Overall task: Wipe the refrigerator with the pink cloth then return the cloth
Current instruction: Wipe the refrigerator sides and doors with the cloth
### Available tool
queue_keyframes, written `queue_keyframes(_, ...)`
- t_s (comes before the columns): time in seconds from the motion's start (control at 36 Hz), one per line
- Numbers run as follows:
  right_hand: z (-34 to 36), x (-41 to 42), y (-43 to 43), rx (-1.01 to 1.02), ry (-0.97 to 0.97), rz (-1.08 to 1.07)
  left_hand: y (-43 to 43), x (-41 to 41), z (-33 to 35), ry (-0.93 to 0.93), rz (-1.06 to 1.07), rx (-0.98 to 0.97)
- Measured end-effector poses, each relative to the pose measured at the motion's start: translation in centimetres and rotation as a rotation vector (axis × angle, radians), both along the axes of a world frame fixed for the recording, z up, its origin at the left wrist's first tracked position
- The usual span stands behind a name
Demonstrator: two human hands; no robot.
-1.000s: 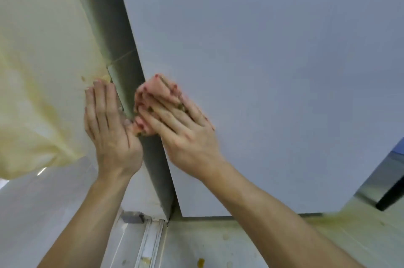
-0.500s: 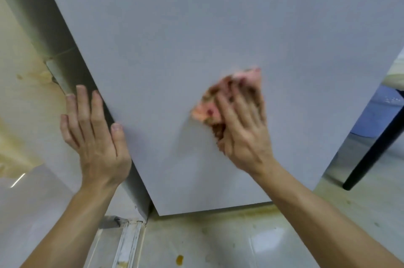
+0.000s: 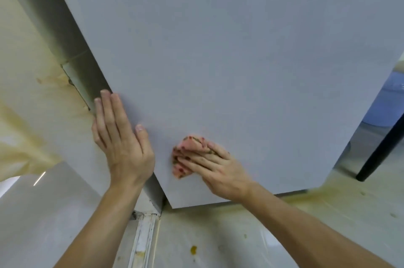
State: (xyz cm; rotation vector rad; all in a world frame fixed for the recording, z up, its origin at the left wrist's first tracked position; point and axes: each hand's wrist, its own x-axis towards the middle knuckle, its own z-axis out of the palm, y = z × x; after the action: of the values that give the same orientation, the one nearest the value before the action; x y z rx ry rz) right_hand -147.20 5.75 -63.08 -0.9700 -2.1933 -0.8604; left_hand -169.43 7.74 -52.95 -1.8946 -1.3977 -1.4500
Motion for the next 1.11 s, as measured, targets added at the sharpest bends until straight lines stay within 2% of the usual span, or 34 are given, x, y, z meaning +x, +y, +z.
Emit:
queue_keyframes(0.11,-2.1,4.5,-1.6,-0.070,-0.137,-0.066,-0.7,0.5,-1.7,0.089,-0.019,-0.062)
queue_keyframes(0.22,0.1,7.5,-1.7,-0.018,-0.098,-0.089,-0.9,0.8,-2.4,0.106,-0.025,-0.096)
queue_keyframes(0.36,5.3,10.2,-1.8,0.110,0.227,-0.179,-0.9,1.2,-2.2,0.089,-0.028,-0.080)
queue_keyframes(0.5,9.3,9.8,-1.3,0.130,0.697,-0.209,-0.8,1.7,-2.7,0.030,-0.049,-0.070)
queue_keyframes(0.61,7.9,5.2,-0.6,0.146,0.860,-0.195,-0.8,2.2,-4.6,0.007,-0.065,-0.087)
queue_keyframes(0.67,5.1,2.8,-0.3,0.141,0.779,-0.166,-0.9,2.4,-6.1,0.016,-0.067,-0.103)
queue_keyframes(0.75,-0.9,0.9,-0.2,0.109,0.447,-0.119,-1.2,2.3,-8.5,0.027,-0.078,-0.142)
queue_keyframes(0.86,-7.2,1.1,-1.0,-0.181,-0.094,0.004,-1.6,0.9,-10.5,0.070,-0.076,-0.176)
queue_keyframes(0.92,-8.7,1.8,-1.2,-0.304,-0.275,0.038,-1.7,-0.1,-10.9,0.112,-0.050,-0.169)
queue_keyframes(1.03,-9.0,2.6,-1.0,-0.331,-0.391,0.056,-1.7,-2.3,-10.8,0.180,-0.001,-0.171)
queue_keyframes(1.11,-7.3,2.1,-1.1,-0.300,-0.301,0.061,-1.6,-3.7,-10.4,0.222,-0.003,-0.202)
